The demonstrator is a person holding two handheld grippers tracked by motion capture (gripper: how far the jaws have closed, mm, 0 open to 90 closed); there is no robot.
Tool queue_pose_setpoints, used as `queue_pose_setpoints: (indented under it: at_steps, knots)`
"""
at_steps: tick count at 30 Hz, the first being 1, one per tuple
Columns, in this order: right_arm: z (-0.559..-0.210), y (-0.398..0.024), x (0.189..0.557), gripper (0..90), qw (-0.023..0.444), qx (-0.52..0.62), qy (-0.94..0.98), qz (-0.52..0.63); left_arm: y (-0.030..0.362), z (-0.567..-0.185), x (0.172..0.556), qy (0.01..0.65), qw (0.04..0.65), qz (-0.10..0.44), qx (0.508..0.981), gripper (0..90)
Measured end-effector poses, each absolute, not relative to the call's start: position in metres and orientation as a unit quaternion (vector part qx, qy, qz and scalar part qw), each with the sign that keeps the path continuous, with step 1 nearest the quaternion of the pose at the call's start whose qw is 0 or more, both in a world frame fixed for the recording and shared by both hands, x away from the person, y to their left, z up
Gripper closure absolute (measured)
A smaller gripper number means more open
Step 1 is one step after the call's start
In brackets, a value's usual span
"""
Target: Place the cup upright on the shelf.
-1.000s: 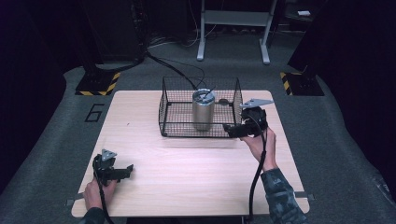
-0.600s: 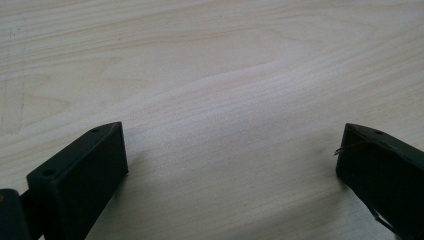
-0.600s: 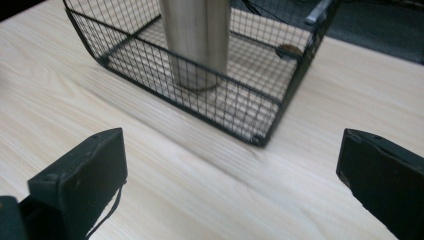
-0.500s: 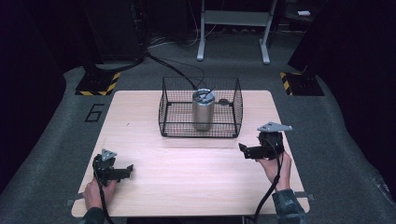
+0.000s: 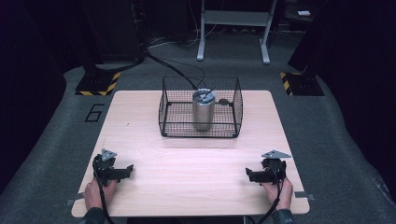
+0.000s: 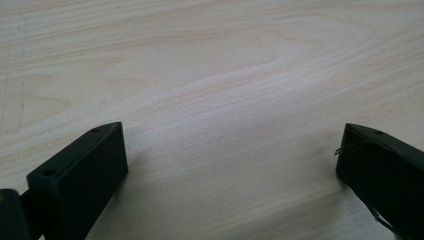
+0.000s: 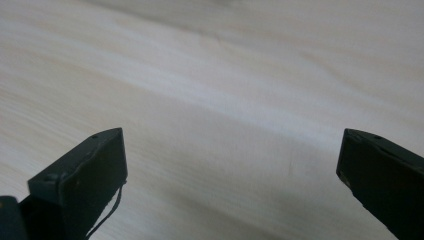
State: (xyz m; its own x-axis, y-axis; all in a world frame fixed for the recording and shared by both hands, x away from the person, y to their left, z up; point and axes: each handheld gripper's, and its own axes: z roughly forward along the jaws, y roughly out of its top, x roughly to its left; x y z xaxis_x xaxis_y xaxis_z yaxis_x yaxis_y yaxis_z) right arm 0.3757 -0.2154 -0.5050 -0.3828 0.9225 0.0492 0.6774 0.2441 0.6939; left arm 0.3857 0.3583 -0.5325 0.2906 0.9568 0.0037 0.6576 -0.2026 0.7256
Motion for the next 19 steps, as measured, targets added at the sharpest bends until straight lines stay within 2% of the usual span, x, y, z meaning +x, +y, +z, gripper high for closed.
queue_pose_setpoints:
  at_steps: [6,19]
  knots:
    - [-0.525,-0.218,0.377,0.0,0.202,0.536,0.763,0.301,0.358,-0.532,0.386,0.546,0.316,0.236,0.739,0.0]
    - [-0.53,-0.219,0.377,0.0,0.222,0.524,0.757,0.321,0.359,-0.532,0.385,0.545,0.313,0.232,0.742,0.1]
